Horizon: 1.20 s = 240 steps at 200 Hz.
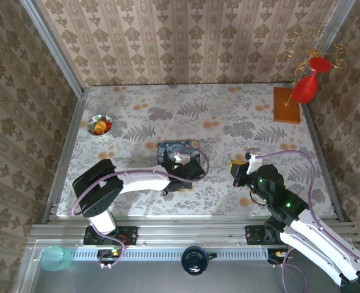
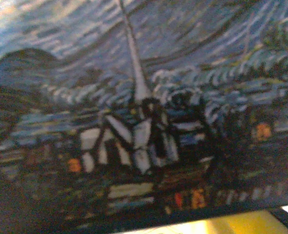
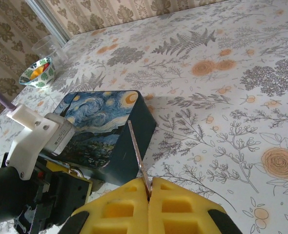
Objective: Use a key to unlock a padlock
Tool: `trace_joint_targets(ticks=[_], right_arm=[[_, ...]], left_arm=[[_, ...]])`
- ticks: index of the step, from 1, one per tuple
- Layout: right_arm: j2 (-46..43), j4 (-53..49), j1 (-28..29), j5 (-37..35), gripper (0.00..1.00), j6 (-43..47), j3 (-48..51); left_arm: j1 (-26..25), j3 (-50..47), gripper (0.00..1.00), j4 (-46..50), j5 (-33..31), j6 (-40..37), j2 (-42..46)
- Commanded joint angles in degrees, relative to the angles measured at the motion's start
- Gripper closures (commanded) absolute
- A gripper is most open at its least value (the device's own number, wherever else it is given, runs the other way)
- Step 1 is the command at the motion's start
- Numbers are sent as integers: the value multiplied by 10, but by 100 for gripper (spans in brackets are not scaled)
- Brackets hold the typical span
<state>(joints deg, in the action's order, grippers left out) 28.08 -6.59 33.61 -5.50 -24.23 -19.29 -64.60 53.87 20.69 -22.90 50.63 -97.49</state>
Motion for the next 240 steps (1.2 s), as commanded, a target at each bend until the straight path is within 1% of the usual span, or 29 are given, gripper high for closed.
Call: trace_joint_targets(ticks=[1, 17, 41, 59, 72, 84, 93, 101, 139, 178, 200, 221, 240], right_arm=[[0, 4, -4, -19, 100, -6, 9], [5, 4, -5, -19, 100, -7, 9], [10, 4, -5, -19, 100, -11, 8], [11, 2, -6, -16, 100, -15, 6], [12, 7, -6, -10, 100, -17, 5], [15, 11, -6, -1, 100, -20, 3], [21, 13, -6, 9, 100, -22, -1], [27, 14, -6, 19, 100, -25, -5], [64, 31, -1, 71, 100, -45, -9], [90, 50, 23, 80, 100, -60, -7], [95, 54, 39, 83, 100, -68, -12], [110, 61, 52, 86, 100, -90, -11], [134, 72, 64, 89, 100, -112, -8]], left_arm=[[-8, -34, 51, -70, 13, -9, 29], [-17, -83, 43, -147, 10, -33, 72], [-14, -181, 40, -260, 20, -50, 146], [-10, -236, 35, -316, 25, -96, 184], [6, -268, 35, -358, 53, -122, 192], [27, -311, 35, -455, 105, -140, 193], [43, -336, 35, -510, 128, -145, 190], [53, -350, 35, -536, 142, -152, 187], [89, -369, 37, -594, 185, -172, 160], [108, -366, 37, -661, 206, -175, 99], [121, -362, 42, -710, 214, -165, 55], [131, -365, 48, -782, 219, -143, 18], [131, -356, 53, -809, 219, -132, -9]])
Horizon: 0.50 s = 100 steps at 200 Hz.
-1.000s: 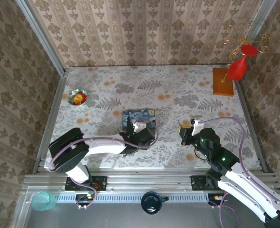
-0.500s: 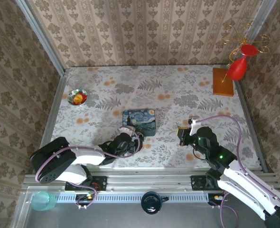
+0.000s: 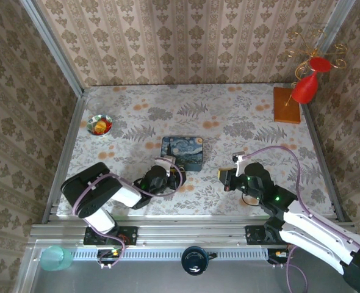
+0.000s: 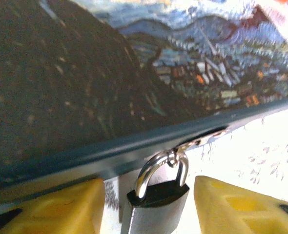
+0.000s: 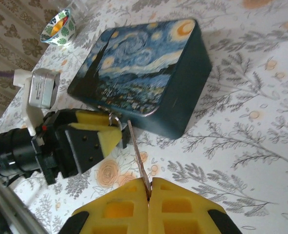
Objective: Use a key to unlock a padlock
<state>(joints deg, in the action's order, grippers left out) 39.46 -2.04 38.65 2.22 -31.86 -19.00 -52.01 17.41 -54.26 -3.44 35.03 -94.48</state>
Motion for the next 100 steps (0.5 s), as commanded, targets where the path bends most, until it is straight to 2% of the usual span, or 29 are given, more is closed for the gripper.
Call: trace_joint_targets(ticks=[1, 39, 82, 100], right_arm=[[21, 27, 14, 12, 100, -37, -11], [59, 58, 31, 11, 100, -71, -2], [118, 91, 43, 26, 100, -116, -9], [149, 102, 45, 34, 100, -138, -19]], left_arm=[[5, 9, 53, -60, 25, 24, -41], [9, 7, 68, -98, 23, 53, -71], [9, 18, 85, -70, 32, 115, -50], [9, 25, 89, -49, 34, 132, -35]])
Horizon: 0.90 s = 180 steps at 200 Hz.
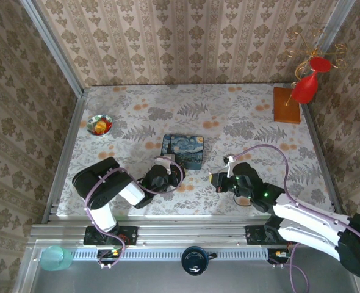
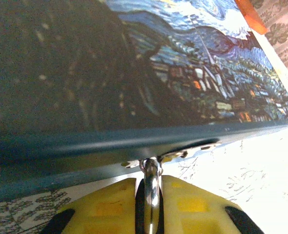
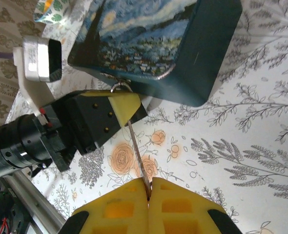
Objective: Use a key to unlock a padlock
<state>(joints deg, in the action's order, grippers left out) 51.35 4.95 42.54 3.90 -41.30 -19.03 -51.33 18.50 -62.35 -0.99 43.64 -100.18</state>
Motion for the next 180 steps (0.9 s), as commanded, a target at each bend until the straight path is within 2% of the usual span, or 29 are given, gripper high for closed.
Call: trace_joint_targets(ticks=[1, 41, 88, 141, 180], right_arm=[[31, 34, 5, 18, 100, -45, -19], [86, 48, 7, 42, 100, -77, -34], [135, 114, 7, 112, 100, -130, -34], [154, 127, -3, 176, 100, -155, -45], [195, 196, -26, 230, 100, -198, -30]], left_arm=[[2, 14, 89, 33, 10, 46, 23], [4, 32, 90, 82, 37, 100, 58], [7, 28, 90, 44, 64, 191, 62], [15, 39, 90, 90, 86, 218, 94], [17, 47, 90, 68, 114, 242, 98]])
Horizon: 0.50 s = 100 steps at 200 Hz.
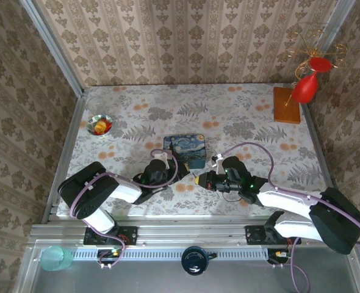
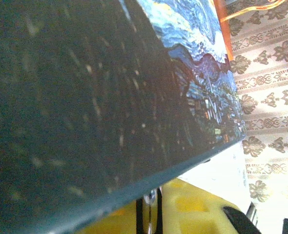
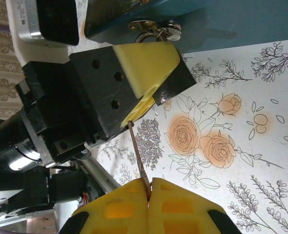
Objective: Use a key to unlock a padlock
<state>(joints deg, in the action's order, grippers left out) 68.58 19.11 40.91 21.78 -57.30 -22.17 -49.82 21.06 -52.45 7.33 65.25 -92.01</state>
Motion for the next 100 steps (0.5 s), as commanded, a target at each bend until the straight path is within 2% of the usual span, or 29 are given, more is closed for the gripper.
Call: trace_joint_targets(ticks=[1, 74, 100], right_arm=[[23, 57, -10, 52, 100, -39, 1], [57, 62, -35, 86, 100, -73, -1], [84, 110, -54, 125, 100, -94, 11]], left_arm=[[3, 21, 90, -31, 31, 26, 16], [5, 24, 91, -64, 47, 56, 6], [5, 31, 91, -77, 57, 63, -2]])
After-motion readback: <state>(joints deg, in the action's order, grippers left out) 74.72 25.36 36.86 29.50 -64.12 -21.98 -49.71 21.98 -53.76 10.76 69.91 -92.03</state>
